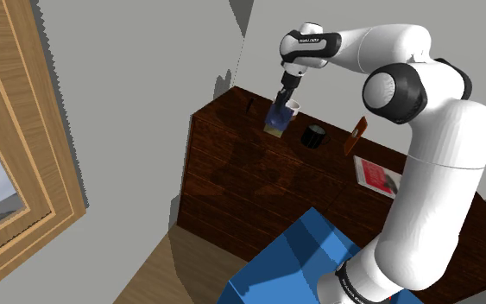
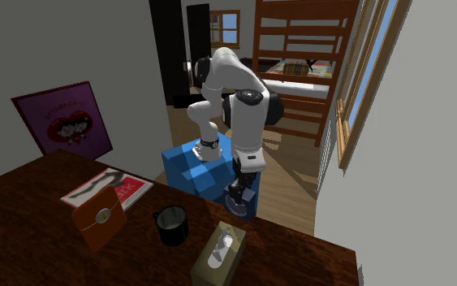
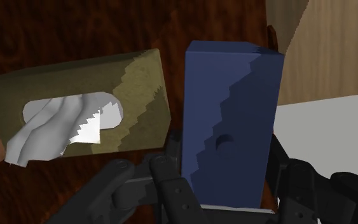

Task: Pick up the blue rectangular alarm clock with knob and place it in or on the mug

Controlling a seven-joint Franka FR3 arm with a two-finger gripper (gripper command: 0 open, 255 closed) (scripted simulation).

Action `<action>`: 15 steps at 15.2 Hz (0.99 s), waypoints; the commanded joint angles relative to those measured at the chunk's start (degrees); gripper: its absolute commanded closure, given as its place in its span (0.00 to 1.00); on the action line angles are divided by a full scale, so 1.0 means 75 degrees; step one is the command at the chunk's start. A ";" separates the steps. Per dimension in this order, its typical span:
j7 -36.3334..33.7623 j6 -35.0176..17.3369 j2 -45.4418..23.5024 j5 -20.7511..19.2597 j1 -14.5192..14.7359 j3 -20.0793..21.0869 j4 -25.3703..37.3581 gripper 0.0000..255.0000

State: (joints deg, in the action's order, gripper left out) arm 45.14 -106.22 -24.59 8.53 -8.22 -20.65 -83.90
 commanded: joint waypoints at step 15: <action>0.0249 0.1362 0.0103 -0.0029 -0.0317 -0.0129 0.1260 1.00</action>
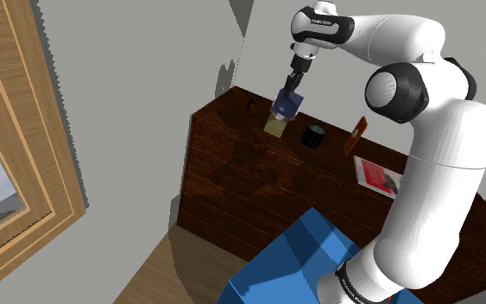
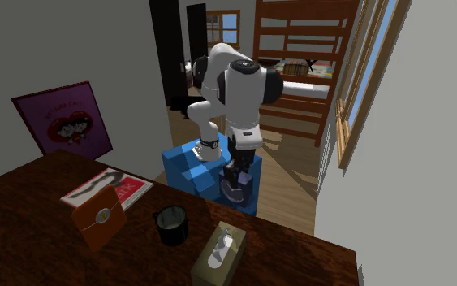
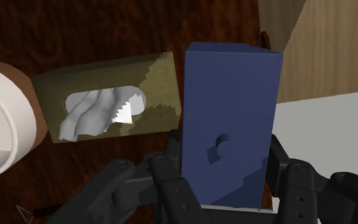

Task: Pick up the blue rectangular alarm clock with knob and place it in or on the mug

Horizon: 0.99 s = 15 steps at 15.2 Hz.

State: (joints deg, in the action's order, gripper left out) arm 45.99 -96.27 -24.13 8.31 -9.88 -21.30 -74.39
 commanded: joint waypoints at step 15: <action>0.2512 0.0519 -0.0327 0.0346 -0.2016 -0.0653 0.0743 1.00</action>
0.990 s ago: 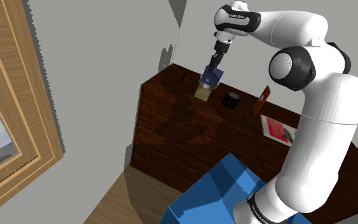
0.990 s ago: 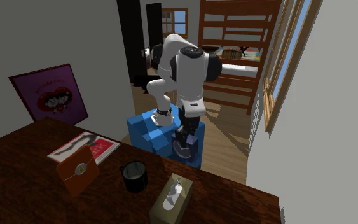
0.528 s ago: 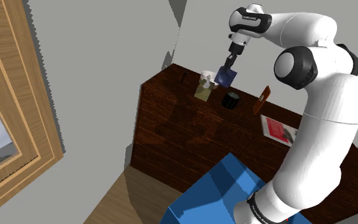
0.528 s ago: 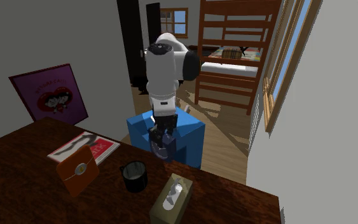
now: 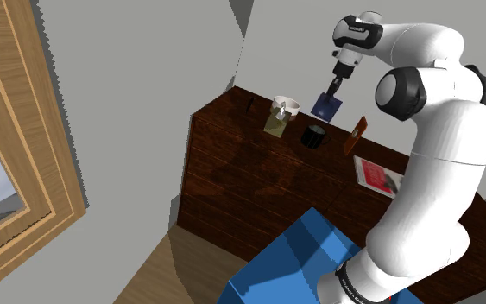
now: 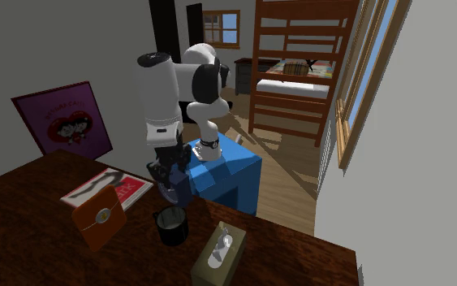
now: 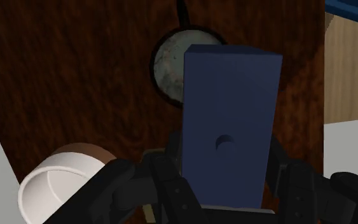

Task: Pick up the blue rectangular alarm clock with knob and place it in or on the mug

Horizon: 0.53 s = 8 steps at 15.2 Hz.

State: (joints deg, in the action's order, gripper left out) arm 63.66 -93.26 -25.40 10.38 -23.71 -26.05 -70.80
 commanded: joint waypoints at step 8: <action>0.0478 -0.0427 -0.0229 0.0126 -0.0349 -0.0069 -0.0233 1.00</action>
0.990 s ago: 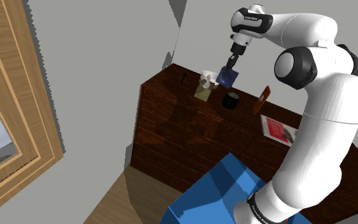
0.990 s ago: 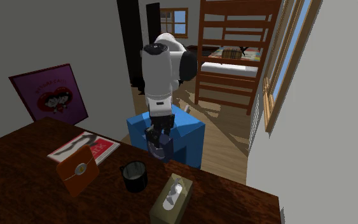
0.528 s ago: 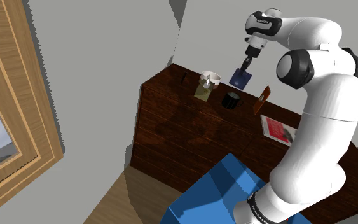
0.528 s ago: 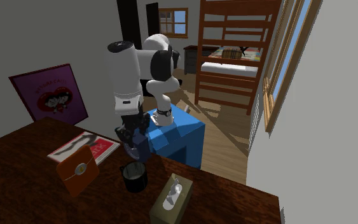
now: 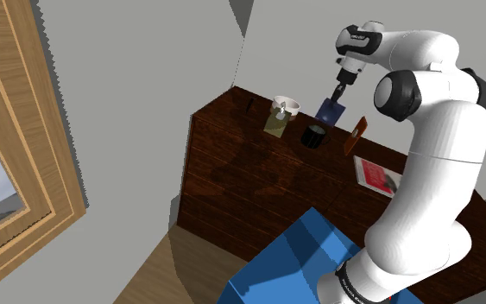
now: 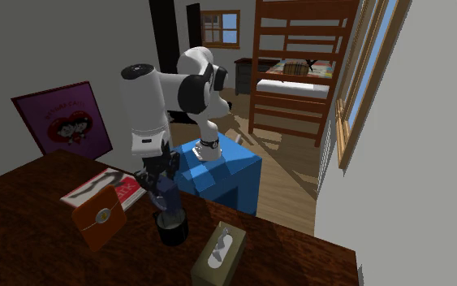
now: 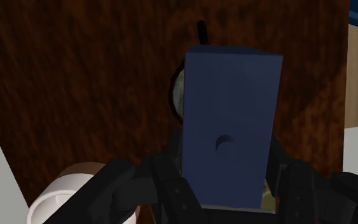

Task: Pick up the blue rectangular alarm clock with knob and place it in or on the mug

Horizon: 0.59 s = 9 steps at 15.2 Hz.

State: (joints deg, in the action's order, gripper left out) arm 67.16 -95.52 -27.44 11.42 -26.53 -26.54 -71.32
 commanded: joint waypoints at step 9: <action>0.0058 -0.1056 0.0055 0.0005 0.0143 0.0024 -0.1120 1.00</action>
State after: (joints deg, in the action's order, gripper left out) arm 67.57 -102.67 -26.81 11.36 -25.50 -26.43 -79.16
